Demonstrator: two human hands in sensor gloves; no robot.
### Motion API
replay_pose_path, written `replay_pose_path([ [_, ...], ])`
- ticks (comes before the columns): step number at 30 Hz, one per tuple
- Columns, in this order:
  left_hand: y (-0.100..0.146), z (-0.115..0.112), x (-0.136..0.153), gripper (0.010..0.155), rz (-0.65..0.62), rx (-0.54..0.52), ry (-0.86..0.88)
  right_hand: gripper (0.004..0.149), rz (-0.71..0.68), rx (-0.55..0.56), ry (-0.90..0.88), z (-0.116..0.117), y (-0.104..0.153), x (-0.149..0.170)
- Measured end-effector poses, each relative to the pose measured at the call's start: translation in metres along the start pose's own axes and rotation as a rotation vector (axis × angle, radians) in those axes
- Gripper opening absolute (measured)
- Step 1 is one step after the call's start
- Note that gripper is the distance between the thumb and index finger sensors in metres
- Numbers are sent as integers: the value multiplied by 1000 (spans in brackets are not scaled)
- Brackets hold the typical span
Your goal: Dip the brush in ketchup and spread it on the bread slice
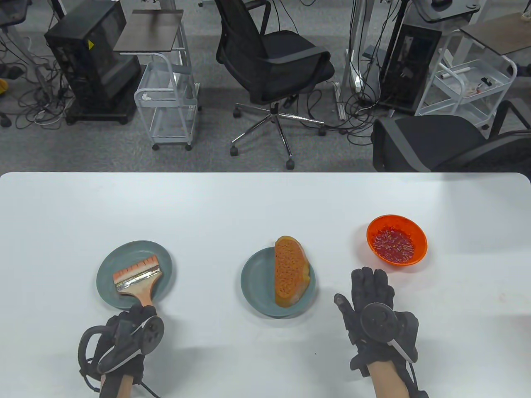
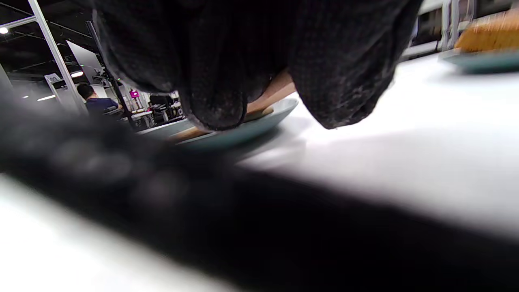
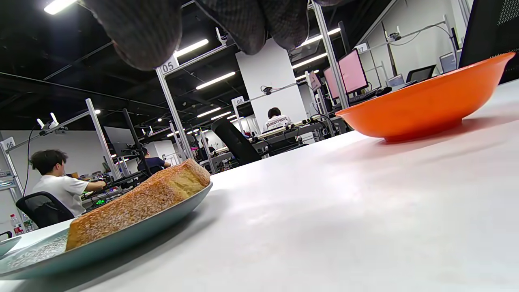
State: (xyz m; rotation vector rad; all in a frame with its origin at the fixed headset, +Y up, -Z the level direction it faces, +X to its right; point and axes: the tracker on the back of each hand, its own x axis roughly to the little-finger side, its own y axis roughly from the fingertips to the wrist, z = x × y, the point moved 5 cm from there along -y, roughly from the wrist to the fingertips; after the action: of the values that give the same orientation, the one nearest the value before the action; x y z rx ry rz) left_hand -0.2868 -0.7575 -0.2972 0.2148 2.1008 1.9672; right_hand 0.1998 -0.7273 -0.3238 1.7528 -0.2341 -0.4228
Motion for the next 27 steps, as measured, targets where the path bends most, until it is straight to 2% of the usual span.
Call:
replay_pose_path([
  [2, 1, -1, -1, 57, -7, 13, -12, 69, -3, -2, 7, 0, 0, 0],
  [4, 3, -3, 1, 59, 15, 65, 2, 69, -4, -2, 5, 1, 0, -1],
  [5, 5, -5, 4, 60, 38, 128, 21, 69, -5, -1, -2, 1, 0, -1],
  [7, 8, -6, 7, 54, 66, 200, 39, 69, -5, 0, -7, 1, 0, -1],
  [9, 12, -2, 10, 52, 94, 216, 55, 69, -5, -1, -13, 2, 0, -1],
  [12, 14, 9, 13, 48, 102, 158, 94, 69, -10, 1, -28, 1, 0, -3],
  [18, 7, 47, 1, 60, 101, -92, 331, 68, -26, 19, -25, 0, 1, -6],
  [23, -10, 63, -25, 69, 106, -143, 496, 69, -20, -4, -18, 4, -1, -6],
  [27, -22, 63, -50, 74, 92, -170, 543, 69, -25, -12, -7, 9, -2, -4],
])
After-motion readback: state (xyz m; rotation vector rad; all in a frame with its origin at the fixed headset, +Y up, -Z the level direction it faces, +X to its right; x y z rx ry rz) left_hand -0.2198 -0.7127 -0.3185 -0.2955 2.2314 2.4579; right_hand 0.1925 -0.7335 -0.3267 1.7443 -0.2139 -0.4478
